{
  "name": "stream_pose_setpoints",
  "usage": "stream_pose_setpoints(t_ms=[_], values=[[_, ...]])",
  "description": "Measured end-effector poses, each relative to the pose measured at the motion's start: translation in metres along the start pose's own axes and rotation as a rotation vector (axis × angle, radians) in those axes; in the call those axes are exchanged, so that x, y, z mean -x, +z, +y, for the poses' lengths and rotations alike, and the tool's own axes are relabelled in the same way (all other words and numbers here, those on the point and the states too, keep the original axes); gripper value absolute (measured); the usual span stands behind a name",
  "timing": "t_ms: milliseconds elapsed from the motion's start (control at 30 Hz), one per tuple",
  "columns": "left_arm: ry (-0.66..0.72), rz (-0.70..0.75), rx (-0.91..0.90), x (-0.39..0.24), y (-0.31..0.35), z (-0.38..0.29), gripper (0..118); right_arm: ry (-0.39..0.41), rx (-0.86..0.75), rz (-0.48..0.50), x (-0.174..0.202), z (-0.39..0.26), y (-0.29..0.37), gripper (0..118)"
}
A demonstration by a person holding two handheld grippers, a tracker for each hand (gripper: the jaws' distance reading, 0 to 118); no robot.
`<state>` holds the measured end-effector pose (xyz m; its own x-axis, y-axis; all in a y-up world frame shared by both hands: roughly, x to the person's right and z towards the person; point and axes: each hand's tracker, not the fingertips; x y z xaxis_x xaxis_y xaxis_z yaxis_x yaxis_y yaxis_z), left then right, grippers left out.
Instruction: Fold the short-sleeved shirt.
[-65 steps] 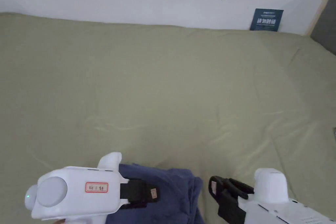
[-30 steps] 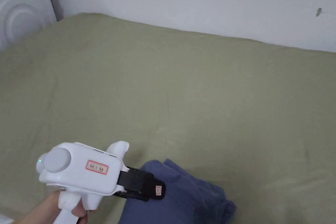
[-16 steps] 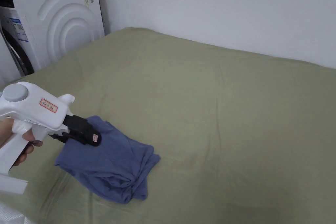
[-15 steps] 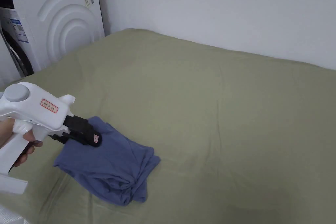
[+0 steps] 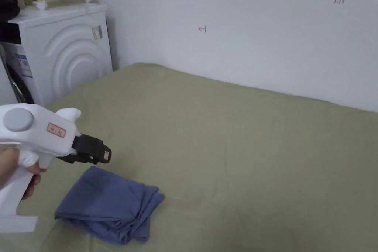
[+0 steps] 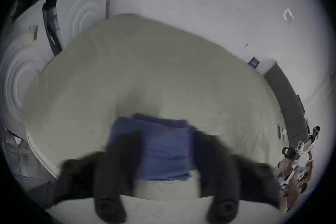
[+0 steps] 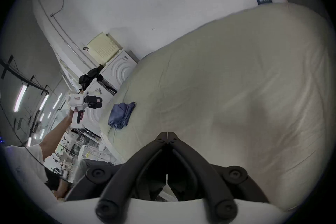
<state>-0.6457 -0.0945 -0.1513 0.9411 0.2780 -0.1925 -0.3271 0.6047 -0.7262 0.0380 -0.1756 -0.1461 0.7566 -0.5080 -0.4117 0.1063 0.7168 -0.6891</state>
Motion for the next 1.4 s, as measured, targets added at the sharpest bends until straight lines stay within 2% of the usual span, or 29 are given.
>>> stream_pose_setpoints(t_ms=[33,67,200,300,433,533,700,867,1167,1200,1233,1267,1300,1333,1367,1400], values=[[-0.017,-0.026,-0.024,-0.018,0.006,-0.006,18,0.025,-0.025,-0.037,0.004,0.006,0.006,0],[-0.046,-0.014,-0.076,-0.046,0.009,-0.016,1,0.055,-0.056,-0.087,0.008,0.014,0.014,0],[-0.123,-0.066,-0.216,-0.16,0.026,-0.061,1,0.181,-0.207,-0.274,0.027,0.045,0.038,0],[-0.103,-0.095,-0.352,-0.232,0.029,-0.084,1,0.332,-0.305,-0.443,0.055,0.066,0.054,0],[-0.263,-0.057,-0.534,-0.335,0.053,-0.118,1,0.417,-0.407,-0.515,0.077,0.079,0.071,0],[-0.307,-0.005,-0.631,-0.387,0.063,-0.127,1,0.481,-0.475,-0.577,0.089,0.083,0.085,0],[-0.346,0.012,-0.678,-0.419,0.072,-0.136,1,0.477,-0.538,-0.602,0.096,0.087,0.106,0],[-0.322,0.025,-0.694,-0.419,0.078,-0.134,1,0.478,-0.557,-0.602,0.096,0.085,0.12,0],[-0.371,0.045,-0.7,-0.42,0.08,-0.136,1,0.481,-0.573,-0.612,0.096,0.087,0.123,0],[-0.377,0.047,-0.697,-0.422,0.079,-0.136,3,0.48,-0.578,-0.616,0.095,0.087,0.123,1],[-0.38,0.051,-0.694,-0.422,0.078,-0.135,7,0.474,-0.586,-0.621,0.095,0.088,0.124,18],[-0.378,0.049,-0.694,-0.423,0.076,-0.135,19,0.467,-0.593,-0.623,0.093,0.09,0.124,47],[-0.372,0.062,-0.701,-0.422,0.074,-0.134,44,0.46,-0.587,-0.623,0.092,0.092,0.124,82],[-0.365,0.101,-0.717,-0.423,0.071,-0.133,92,0.448,-0.582,-0.629,0.09,0.093,0.123,118],[-0.36,0.108,-0.729,-0.424,0.068,-0.133,115,0.436,-0.586,-0.638,0.087,0.094,0.123,115],[-0.358,0.1,-0.728,-0.423,0.067,-0.132,118,0.423,-0.64,-0.645,0.085,0.096,0.128,117]])
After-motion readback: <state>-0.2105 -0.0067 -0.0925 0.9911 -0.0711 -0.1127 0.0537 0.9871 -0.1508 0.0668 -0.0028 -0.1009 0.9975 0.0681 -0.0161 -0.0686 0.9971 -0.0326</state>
